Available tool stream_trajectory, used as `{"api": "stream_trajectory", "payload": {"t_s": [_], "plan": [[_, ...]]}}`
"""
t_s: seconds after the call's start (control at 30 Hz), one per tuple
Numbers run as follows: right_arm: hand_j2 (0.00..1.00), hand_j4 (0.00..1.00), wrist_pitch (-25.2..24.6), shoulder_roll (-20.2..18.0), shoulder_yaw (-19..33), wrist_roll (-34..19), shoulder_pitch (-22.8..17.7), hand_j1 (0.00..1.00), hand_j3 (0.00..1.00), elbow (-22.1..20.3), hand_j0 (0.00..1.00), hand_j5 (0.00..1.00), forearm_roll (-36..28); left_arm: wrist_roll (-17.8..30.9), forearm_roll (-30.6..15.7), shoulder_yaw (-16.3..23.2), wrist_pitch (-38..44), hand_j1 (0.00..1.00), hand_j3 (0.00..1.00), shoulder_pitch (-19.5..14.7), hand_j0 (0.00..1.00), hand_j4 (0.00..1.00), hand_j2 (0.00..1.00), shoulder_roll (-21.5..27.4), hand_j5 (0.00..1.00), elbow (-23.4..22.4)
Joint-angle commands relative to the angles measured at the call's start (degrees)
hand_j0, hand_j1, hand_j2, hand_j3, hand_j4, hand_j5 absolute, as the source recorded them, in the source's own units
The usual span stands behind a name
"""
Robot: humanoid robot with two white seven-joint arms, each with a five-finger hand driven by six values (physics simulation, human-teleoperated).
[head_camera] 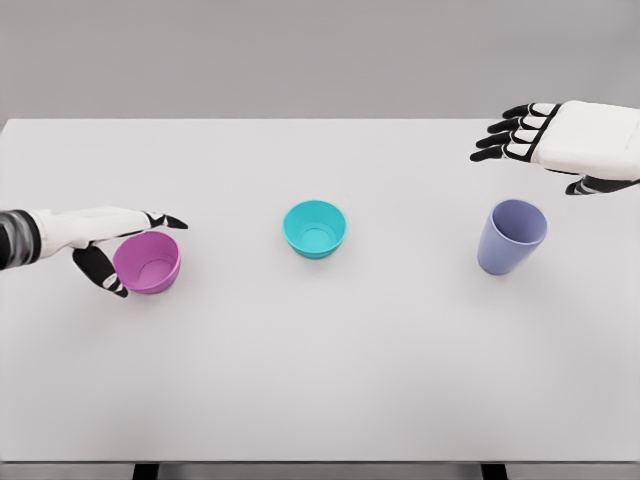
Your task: Stacking bowl and cup with both arms
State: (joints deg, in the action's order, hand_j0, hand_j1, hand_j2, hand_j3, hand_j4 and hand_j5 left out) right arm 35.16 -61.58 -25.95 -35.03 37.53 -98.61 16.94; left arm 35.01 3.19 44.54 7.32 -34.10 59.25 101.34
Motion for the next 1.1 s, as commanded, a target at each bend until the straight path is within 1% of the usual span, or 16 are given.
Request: {"api": "stream_trajectory", "payload": {"t_s": [0.0,0.07,0.13,0.63,0.7,0.77,1.0,1.07], "plan": [[1.0,1.0,-0.16,-0.04,0.02,0.03,0.0,1.0,1.0,0.0,1.0,1.0,-0.24,-0.01,0.06,0.11,-0.03,1.0,1.0,0.0,1.0,1.0,1.0,-0.1,1.0,0.0],[1.0,1.0,-0.16,-0.04,0.02,0.03,0.0,1.0,1.0,0.0,1.0,1.0,-0.24,-0.01,0.15,0.81,-0.03,1.0,1.0,-0.09,1.0,1.0,1.0,-0.1,1.0,-0.17],[1.0,1.0,-0.16,-0.04,0.02,0.03,0.0,1.0,1.0,0.0,1.0,1.0,-0.24,-0.01,0.85,0.9,-0.03,1.0,1.0,-0.09,1.0,1.0,1.0,-0.54,1.0,-0.26],[1.0,1.0,-0.16,-0.04,0.02,0.03,0.0,1.0,1.0,0.0,1.0,1.0,-0.24,-0.01,1.47,1.34,-0.03,1.0,1.0,0.26,1.0,1.0,1.0,-0.81,1.0,-0.61],[1.0,1.0,-0.16,-0.12,0.02,0.03,0.0,1.0,1.0,0.0,1.0,1.0,-0.24,-0.01,1.47,1.34,0.06,0.94,0.94,0.35,0.94,0.94,0.94,-0.98,0.94,-0.53],[1.0,1.0,-0.16,-0.12,0.02,0.03,-0.09,1.0,1.0,0.0,1.0,1.0,-0.24,-0.01,1.47,1.34,-0.03,0.93,0.93,0.35,0.93,0.93,0.93,-0.9,0.93,-0.61],[1.0,1.0,-0.16,-0.12,0.02,0.03,-0.09,1.0,1.0,0.0,1.0,1.0,-0.24,-0.01,1.47,1.34,-0.03,0.79,0.79,0.35,0.79,0.79,0.79,-0.98,0.79,-0.61],[1.0,1.0,-0.16,-0.04,0.02,0.03,-0.09,1.0,1.0,0.0,1.0,1.0,-0.24,-0.01,1.47,1.25,-0.03,0.76,0.76,0.35,0.76,0.76,0.76,-0.89,0.76,-0.52]]}}
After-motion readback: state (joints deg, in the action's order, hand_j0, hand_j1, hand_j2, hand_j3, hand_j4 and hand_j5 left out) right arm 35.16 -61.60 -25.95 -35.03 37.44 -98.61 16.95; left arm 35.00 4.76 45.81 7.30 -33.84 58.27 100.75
